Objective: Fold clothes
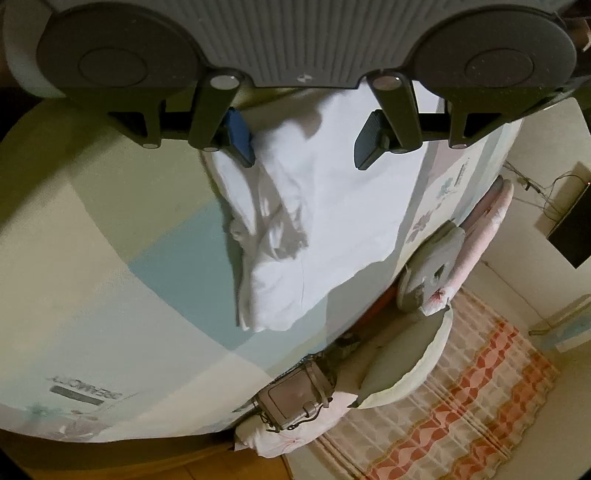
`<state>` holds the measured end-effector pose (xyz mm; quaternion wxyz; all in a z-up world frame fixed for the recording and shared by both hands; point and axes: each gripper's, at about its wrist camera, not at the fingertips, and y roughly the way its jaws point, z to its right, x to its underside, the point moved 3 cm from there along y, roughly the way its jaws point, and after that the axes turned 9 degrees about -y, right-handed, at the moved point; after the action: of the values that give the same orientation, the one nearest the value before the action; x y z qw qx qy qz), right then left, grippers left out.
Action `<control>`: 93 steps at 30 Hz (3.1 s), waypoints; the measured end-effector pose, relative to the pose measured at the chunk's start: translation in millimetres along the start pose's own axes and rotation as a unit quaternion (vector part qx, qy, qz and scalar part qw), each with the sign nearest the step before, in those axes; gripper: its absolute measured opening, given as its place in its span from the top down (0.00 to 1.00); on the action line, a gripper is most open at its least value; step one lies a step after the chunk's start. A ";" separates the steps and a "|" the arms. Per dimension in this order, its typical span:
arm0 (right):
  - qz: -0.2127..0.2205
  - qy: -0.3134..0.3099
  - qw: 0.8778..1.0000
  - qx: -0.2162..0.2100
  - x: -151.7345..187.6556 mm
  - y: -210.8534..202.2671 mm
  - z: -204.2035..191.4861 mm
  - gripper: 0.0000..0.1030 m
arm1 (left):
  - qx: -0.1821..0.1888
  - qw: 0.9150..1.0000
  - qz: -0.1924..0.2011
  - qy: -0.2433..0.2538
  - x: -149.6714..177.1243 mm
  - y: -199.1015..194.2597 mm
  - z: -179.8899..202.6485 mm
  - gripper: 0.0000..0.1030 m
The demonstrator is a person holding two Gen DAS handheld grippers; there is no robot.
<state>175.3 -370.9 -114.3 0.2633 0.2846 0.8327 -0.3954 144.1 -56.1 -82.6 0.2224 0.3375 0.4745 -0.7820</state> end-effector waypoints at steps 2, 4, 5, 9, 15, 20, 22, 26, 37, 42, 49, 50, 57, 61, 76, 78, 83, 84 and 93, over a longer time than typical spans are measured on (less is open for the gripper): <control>0.009 0.033 0.999 -0.011 5.4 -4.4 8.8 0.52 | -0.001 1.000 -0.002 -0.005 0.1 1.6 -0.5 0.18; 0.018 0.063 0.998 -0.021 9.4 -6.9 17.0 0.59 | -0.001 1.000 -0.005 -0.007 -0.3 4.5 1.0 0.18; 0.020 0.072 0.997 -0.021 10.2 -6.1 20.0 0.62 | 0.003 1.000 -0.006 -0.007 -0.5 5.4 2.4 0.18; 0.023 0.084 0.996 -0.007 6.7 1.0 23.8 0.83 | 0.017 1.000 -0.006 -0.006 -2.5 6.2 8.9 0.18; 0.044 0.074 0.996 0.015 6.8 -22.2 15.9 0.88 | 0.021 1.000 -0.009 -0.005 1.6 5.2 10.6 0.18; 0.027 0.071 0.997 0.032 18.8 -21.7 21.3 0.87 | 0.018 1.000 -0.021 0.003 0.4 16.3 10.5 0.18; 0.030 0.042 0.997 0.048 11.8 -29.5 13.6 0.83 | 0.019 1.000 -0.021 0.012 -3.8 21.1 11.8 0.18; 0.060 -0.060 0.993 0.083 -16.4 -46.4 -14.2 0.82 | 0.026 0.999 -0.023 0.040 -10.3 40.5 13.5 0.18; -0.021 -0.240 0.963 0.124 -39.6 59.6 -59.1 0.85 | 0.056 0.996 -0.054 0.035 -16.3 67.4 -2.0 0.14; -0.015 -0.219 0.969 0.114 -23.5 53.8 -44.7 0.87 | 0.034 0.997 -0.029 0.061 -50.7 87.4 -14.8 0.14; -0.010 -0.198 0.973 0.116 -22.1 53.6 -46.0 0.87 | 0.002 0.997 -0.023 0.072 -81.2 156.8 -40.6 0.14; -0.010 -0.195 0.974 0.114 -21.9 52.5 -45.2 0.87 | 0.000 0.997 -0.021 0.070 -87.7 161.6 -42.7 0.14; -0.005 -0.185 0.977 0.109 -19.4 49.6 -43.3 0.87 | 0.030 0.996 -0.009 0.078 -115.5 177.7 -41.4 0.14; -0.007 -0.183 0.977 0.107 -20.1 48.7 -43.7 0.87 | -0.024 0.997 -0.036 0.068 -117.2 200.5 -51.1 0.16; -0.019 -0.304 0.948 0.093 -112.3 112.3 -62.4 0.62 | -0.035 0.998 0.018 0.042 -83.4 87.3 -35.7 0.13; -0.036 -0.310 0.942 0.122 -116.4 130.3 -45.9 0.65 | -0.029 0.999 0.010 0.036 -75.9 83.8 -35.7 0.13; -0.020 -0.262 0.955 0.134 -133.2 117.2 -23.3 0.63 | -0.036 0.998 0.002 0.052 -70.1 79.8 -35.2 0.13; -0.014 -0.255 0.958 0.132 -135.6 110.0 -23.8 0.63 | -0.034 0.998 0.006 0.055 -70.5 78.0 -33.8 0.13; -0.067 -0.280 0.955 0.067 -74.1 81.6 -43.7 0.51 | 0.065 0.997 -0.052 0.005 -42.1 81.8 -22.1 0.13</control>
<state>273.4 -312.4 -82.7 0.4388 0.1231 0.7143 -0.5311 234.1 -72.1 -107.1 0.1562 0.3300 0.4412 -0.8198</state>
